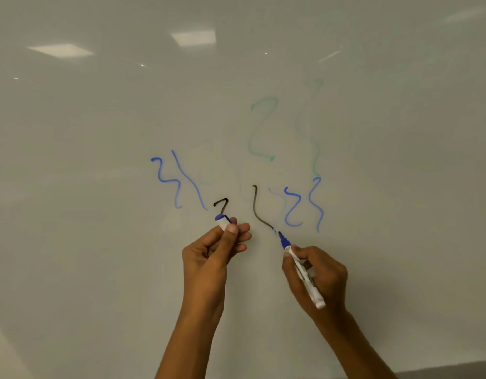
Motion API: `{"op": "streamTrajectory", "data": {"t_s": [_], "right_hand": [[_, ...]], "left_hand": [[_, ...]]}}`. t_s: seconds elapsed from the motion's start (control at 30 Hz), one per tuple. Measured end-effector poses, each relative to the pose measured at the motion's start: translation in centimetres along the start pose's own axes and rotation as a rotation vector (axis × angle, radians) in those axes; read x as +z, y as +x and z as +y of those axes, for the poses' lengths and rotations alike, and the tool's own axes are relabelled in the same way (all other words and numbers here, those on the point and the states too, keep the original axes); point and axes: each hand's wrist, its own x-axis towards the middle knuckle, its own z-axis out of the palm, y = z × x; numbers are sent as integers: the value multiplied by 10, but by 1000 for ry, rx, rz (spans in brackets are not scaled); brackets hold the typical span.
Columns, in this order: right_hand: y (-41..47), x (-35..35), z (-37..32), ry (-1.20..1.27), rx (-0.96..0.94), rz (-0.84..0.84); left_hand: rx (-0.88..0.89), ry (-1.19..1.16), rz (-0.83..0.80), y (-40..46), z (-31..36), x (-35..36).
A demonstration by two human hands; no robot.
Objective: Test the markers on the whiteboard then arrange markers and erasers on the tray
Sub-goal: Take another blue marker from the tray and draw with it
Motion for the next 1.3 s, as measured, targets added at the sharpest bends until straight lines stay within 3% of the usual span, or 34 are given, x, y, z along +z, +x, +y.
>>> {"op": "streamTrajectory", "data": {"t_s": [0.1, 0.2, 0.37, 0.5, 0.6, 0.7, 0.83, 1.1, 1.3], "right_hand": [[44, -5, -7, 120, 109, 108], [84, 4, -9, 121, 61, 133], [24, -2, 17, 128, 154, 102], [10, -23, 19, 152, 286, 164], [24, -33, -16, 346, 371, 211], [22, -43, -44, 490, 289, 95], [13, -48, -49, 486, 215, -37], [11, -64, -44, 387, 143, -33], [10, -71, -35, 278, 134, -55]], "left_hand": [[-3, -34, -38, 0, -1, 4], [-25, -63, -84, 0, -1, 9], [-97, -145, -130, 0, -2, 17], [-269, -343, -97, 0, -7, 28], [-378, -437, -106, -4, -12, 41], [-439, -547, -119, -8, -16, 51], [-520, -632, -141, -17, -20, 57], [-538, -629, -182, -21, -26, 67], [-426, -478, -223, -33, -32, 80]]}}
